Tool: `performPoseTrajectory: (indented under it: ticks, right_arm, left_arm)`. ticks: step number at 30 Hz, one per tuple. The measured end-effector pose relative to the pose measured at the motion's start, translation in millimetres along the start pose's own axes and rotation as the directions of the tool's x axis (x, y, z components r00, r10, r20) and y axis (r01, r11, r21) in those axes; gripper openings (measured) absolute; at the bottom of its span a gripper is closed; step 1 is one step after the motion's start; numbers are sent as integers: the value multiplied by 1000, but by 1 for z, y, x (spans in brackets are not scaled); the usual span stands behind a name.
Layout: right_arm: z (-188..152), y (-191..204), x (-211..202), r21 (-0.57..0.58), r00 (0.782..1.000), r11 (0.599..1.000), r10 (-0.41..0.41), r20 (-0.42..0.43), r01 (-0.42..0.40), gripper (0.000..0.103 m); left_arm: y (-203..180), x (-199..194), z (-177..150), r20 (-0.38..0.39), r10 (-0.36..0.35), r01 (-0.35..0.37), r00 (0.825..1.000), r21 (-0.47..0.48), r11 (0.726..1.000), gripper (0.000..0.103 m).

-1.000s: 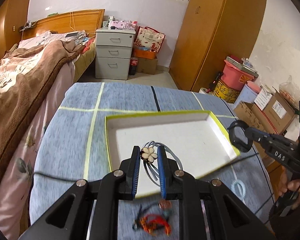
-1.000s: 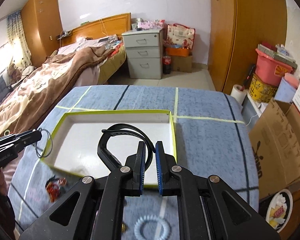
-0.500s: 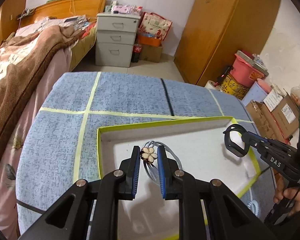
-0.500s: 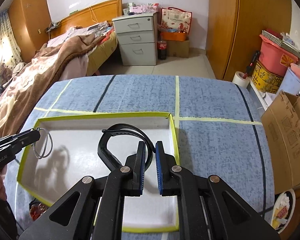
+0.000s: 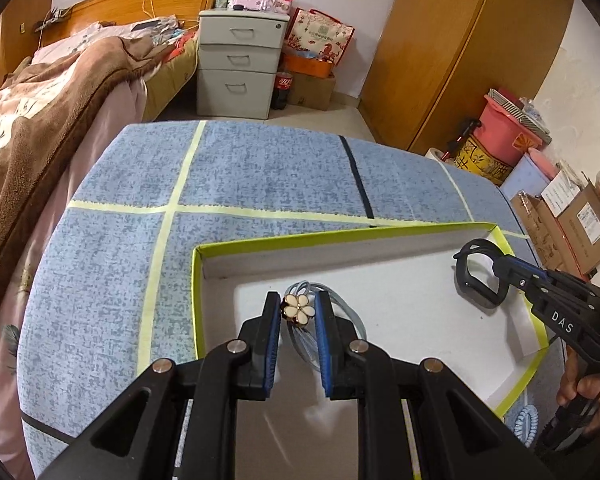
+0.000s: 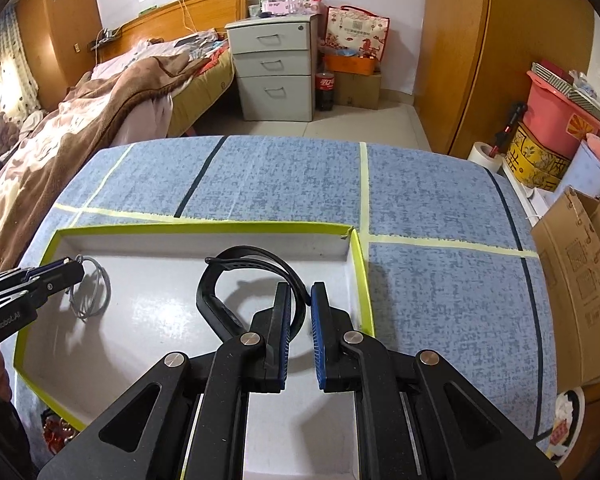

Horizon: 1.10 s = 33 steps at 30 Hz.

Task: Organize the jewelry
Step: 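Carry both items into the green box and open both tools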

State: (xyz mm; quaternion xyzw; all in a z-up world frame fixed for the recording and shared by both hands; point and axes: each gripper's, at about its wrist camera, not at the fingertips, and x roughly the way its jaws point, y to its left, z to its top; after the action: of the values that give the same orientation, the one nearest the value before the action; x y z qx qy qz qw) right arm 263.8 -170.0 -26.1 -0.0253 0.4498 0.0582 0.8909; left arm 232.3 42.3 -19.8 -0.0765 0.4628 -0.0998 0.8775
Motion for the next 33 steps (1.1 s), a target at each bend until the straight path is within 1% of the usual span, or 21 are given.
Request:
performPoseTrajectory:
  ticks: [12, 15, 16, 17, 19, 22, 23, 24, 25, 26, 27, 30, 33]
  right_arm:
    - [0, -2, 7, 2, 1000, 1000, -4, -15, 4, 11]
    - [0, -3, 9, 5, 1000, 1000, -6, -17, 6, 11]
    - [0, -3, 9, 3, 1000, 1000, -8, -18, 8, 11]
    - [0, -3, 9, 1, 1000, 1000, -10, -17, 10, 11]
    - [1, -2, 9, 0, 1000, 1000, -8, -16, 8, 14]
    - [1, -1, 7, -4, 1000, 1000, -7, -5, 7, 17]
    - [1, -1, 6, -5, 1000, 1000, -4, -1, 4, 21]
    - [1, -1, 5, -5, 1000, 1000, -1, 2, 1, 27]
    - [1, 0, 3, -5, 1000, 1000, 2, 6, -2, 31]
    - [1, 0, 1, -5, 1000, 1000, 6, 12, -6, 36]
    - [0, 0, -2, -5, 1000, 1000, 12, 19, -12, 38]
    - [-1, 1, -12, 0, 999, 1000, 28, 40, -28, 38]
    - [-3, 1, -26, 3, 997, 999, 35, 64, -35, 38]
  left_arm:
    - [1, 4, 1, -2, 4, -4, 1000, 1, 1000, 18]
    - [0, 5, 1, -3, 1, -1, 1000, 0, 1000, 20]
    - [0, 5, 1, -2, 4, -4, 1000, 1, 1000, 25]
    - [-1, 4, 1, 2, 7, -7, 1000, 5, 1000, 32]
    - [-2, 3, 2, 4, -6, 6, 1000, 2, 1000, 35]
    - [-1, 3, 3, 5, -9, 9, 1000, -5, 1000, 37]
    - [-2, 2, 2, 4, -10, 10, 1000, -4, 1000, 38]
    - [-2, 2, 3, 5, -10, 10, 1000, -4, 1000, 39]
    - [-2, 0, 2, 7, -7, 7, 1000, -3, 1000, 44]
    - [-2, -2, 2, 12, -7, 7, 1000, -2, 1000, 49]
    - [-2, -5, 2, 19, -10, 10, 1000, -4, 1000, 50]
    - [1, -16, 1, 44, -14, 15, 999, -22, 1000, 50]
    - [0, -31, -3, 72, -10, 12, 997, -21, 1000, 51]
